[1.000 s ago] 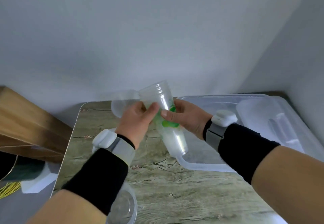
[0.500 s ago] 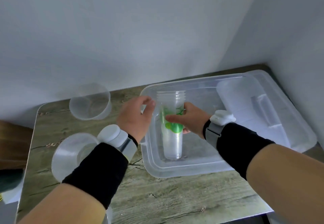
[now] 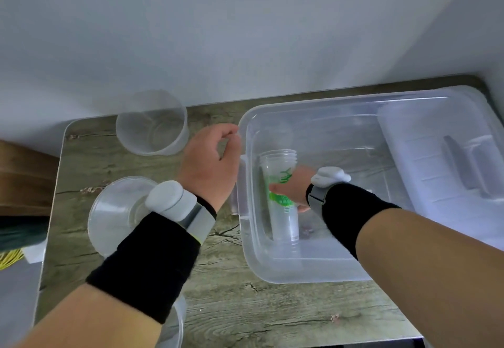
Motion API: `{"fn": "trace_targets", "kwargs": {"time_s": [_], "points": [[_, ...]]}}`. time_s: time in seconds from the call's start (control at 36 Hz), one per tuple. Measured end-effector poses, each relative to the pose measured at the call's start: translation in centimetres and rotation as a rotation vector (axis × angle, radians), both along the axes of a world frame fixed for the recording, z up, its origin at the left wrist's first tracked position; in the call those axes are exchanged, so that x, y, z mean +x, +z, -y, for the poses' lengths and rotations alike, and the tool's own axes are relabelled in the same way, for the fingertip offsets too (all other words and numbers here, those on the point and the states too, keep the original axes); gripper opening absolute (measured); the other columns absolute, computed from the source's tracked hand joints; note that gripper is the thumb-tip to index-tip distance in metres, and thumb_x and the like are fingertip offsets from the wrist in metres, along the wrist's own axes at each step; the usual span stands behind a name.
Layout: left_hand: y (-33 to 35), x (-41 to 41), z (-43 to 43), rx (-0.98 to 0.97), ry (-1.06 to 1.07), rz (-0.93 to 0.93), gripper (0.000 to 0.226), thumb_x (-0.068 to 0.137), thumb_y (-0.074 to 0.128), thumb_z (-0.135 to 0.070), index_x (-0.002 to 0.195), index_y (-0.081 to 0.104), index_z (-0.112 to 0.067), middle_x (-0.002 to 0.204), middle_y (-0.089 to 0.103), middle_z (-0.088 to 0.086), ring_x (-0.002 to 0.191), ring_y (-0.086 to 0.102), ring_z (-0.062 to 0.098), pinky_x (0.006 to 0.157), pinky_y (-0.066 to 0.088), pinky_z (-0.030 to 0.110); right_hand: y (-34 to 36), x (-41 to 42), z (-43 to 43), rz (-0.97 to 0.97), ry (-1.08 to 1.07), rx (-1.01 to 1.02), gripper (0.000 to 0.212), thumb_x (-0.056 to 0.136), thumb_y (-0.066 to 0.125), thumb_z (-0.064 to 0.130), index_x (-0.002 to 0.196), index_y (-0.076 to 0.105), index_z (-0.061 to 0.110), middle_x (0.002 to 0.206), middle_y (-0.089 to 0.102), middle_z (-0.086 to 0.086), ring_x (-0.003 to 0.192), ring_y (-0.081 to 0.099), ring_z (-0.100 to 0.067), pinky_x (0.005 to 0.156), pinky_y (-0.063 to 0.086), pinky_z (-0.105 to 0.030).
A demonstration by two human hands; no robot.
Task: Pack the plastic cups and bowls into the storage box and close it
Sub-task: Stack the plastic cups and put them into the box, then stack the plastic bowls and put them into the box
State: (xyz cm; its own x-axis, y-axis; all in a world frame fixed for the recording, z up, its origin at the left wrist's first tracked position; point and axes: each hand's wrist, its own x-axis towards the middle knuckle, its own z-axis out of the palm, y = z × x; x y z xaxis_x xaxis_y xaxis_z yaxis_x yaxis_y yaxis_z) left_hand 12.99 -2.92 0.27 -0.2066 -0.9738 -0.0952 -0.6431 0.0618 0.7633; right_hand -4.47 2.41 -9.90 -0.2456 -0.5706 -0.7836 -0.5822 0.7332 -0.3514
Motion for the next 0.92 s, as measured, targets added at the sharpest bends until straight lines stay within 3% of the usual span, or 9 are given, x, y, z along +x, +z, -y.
{"fn": "trace_targets", "kwargs": {"time_s": [0.14,0.19,0.28,0.39,0.47,0.56,0.75,0.86,0.92], "points": [[0.7,0.4,-0.6,-0.002,-0.013,0.012,0.026,0.100,0.053,-0.030,0.120,0.067,-0.021,0.115,0.068,-0.009,0.115,0.062,0.013,0.103,0.049,0.042,-0.5,0.2,0.0,-0.142,0.131,-0.012,0.065,0.080,0.061,0.070,0.106,0.067,0.010,0.099,0.073,-0.011,0.087,0.073,-0.031,0.082,0.061,-0.044],[1.2,0.8,-0.8,-0.006,-0.014,0.013,0.027,0.101,0.052,-0.030,0.122,0.067,-0.020,0.116,0.066,-0.009,0.115,0.062,0.013,0.103,0.049,0.042,0.0,0.3,-0.1,-0.199,0.147,-0.038,0.068,0.079,0.057,0.075,0.106,0.066,0.013,0.098,0.071,-0.007,0.084,0.069,-0.029,0.080,0.057,-0.039],[2.3,2.0,-1.3,-0.014,0.002,0.030,0.029,0.101,0.051,-0.032,0.124,0.065,-0.021,0.117,0.063,-0.012,0.115,0.061,0.011,0.102,0.050,0.039,2.3,-0.1,-0.3,-0.260,0.020,-0.108,0.062,0.083,0.056,0.069,0.109,0.056,0.013,0.085,0.062,-0.001,0.072,0.059,-0.025,0.070,0.044,-0.032],[3.6,4.9,-2.4,-0.030,0.100,0.031,0.030,0.102,0.050,-0.033,0.125,0.063,-0.020,0.121,0.067,-0.006,0.109,0.061,0.006,0.096,0.051,0.033,5.9,-0.3,-0.2,-0.265,-0.176,-0.289,0.056,0.086,0.051,0.058,0.125,0.057,0.018,0.109,0.069,-0.006,0.086,0.061,-0.030,0.084,0.049,-0.036],[4.7,8.0,-3.3,-0.063,0.185,0.047,0.029,0.102,0.050,-0.032,0.125,0.062,-0.018,0.120,0.068,-0.005,0.108,0.063,0.008,0.090,0.049,0.029,9.4,0.8,0.5,-0.201,-0.306,-0.486,0.025,0.092,0.054,0.041,0.104,0.065,0.022,0.083,0.066,0.003,0.079,0.064,-0.026,0.073,0.045,-0.029],[5.6,10.8,-3.8,-0.031,0.262,0.068,0.032,0.102,0.051,-0.031,0.128,0.060,-0.016,0.124,0.067,-0.003,0.104,0.057,0.005,0.088,0.041,0.024,12.3,2.5,1.0,-0.144,-0.350,-0.619,0.023,0.093,0.053,0.038,0.101,0.066,0.020,0.071,0.062,0.011,0.060,0.057,-0.009,0.055,0.040,-0.025],[6.2,19.1,-6.3,0.035,0.451,0.047,0.038,0.101,0.056,-0.029,0.133,0.058,-0.009,0.132,0.066,0.005,0.117,0.062,0.017,0.089,0.038,0.022,16.4,12.1,1.8,0.051,-0.171,-0.798,0.020,0.094,0.055,0.032,0.112,0.065,0.028,0.085,0.066,0.017,0.073,0.061,-0.001,0.058,0.043,-0.017],[4.2,23.8,-8.4,0.111,0.542,0.068,0.038,0.098,0.059,-0.031,0.130,0.060,-0.009,0.128,0.068,0.008,0.111,0.063,0.018,0.088,0.038,0.023,14.7,17.9,2.2,0.039,-0.036,-0.763,0.033,0.093,0.058,0.033,0.124,0.066,0.025,0.096,0.070,0.007,0.075,0.064,-0.011,0.058,0.043,-0.018],[2.9,26.1,-9.7,0.164,0.570,0.104,0.039,0.098,0.059,-0.032,0.130,0.060,-0.009,0.129,0.069,0.007,0.114,0.063,0.020,0.087,0.037,0.023,12.7,20.3,2.5,0.008,0.030,-0.678,0.042,0.092,0.057,0.034,0.133,0.062,0.024,0.107,0.072,0.002,0.088,0.068,-0.021,0.070,0.049,-0.025]]}}
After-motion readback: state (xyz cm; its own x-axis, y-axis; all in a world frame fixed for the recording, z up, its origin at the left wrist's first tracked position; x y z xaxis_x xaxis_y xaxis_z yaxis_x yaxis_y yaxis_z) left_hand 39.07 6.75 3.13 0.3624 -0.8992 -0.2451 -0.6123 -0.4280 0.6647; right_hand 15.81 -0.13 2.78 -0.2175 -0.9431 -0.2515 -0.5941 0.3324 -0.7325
